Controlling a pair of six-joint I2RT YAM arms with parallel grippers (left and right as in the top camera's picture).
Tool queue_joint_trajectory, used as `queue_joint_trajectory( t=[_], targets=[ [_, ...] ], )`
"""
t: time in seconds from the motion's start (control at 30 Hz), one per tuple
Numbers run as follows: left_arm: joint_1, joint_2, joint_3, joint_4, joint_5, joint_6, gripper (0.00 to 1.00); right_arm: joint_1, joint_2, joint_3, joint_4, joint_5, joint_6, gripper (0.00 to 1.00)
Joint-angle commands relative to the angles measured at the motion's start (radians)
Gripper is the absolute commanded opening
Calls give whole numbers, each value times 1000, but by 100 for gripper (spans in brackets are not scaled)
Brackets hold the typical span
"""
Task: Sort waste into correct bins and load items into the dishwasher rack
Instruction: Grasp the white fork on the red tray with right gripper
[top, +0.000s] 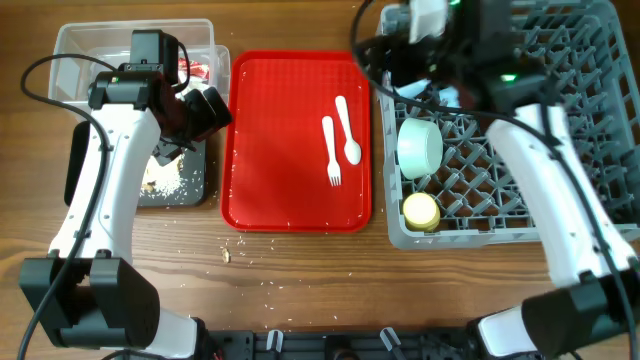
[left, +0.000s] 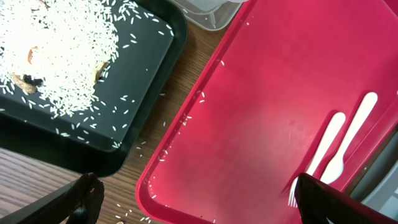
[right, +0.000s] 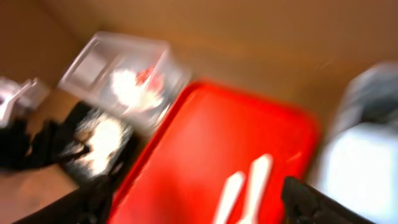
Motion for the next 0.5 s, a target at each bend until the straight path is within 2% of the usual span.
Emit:
queue_joint_trajectory(
  t=[0.0, 0.07, 0.13, 0.2, 0.43, 0.47],
  targets=[
    [3, -3, 11, 0, -10, 2, 100, 127, 106, -92, -81, 45, 171, 82],
    [3, -3, 11, 0, -10, 2, 100, 194, 155, -117, -113, 110, 221, 79],
    [3, -3, 11, 0, -10, 2, 100, 257, 214, -117, -140, 200, 282, 70],
    [3, -3, 11, 0, -10, 2, 100, 285, 258, -117, -161, 319, 352, 67],
    [3, -3, 11, 0, -10, 2, 100, 286, 389, -117, -119, 320, 404, 56],
    [3, -3, 11, 0, -10, 2, 100, 282, 392, -117, -98, 322, 409, 52]
  ],
)
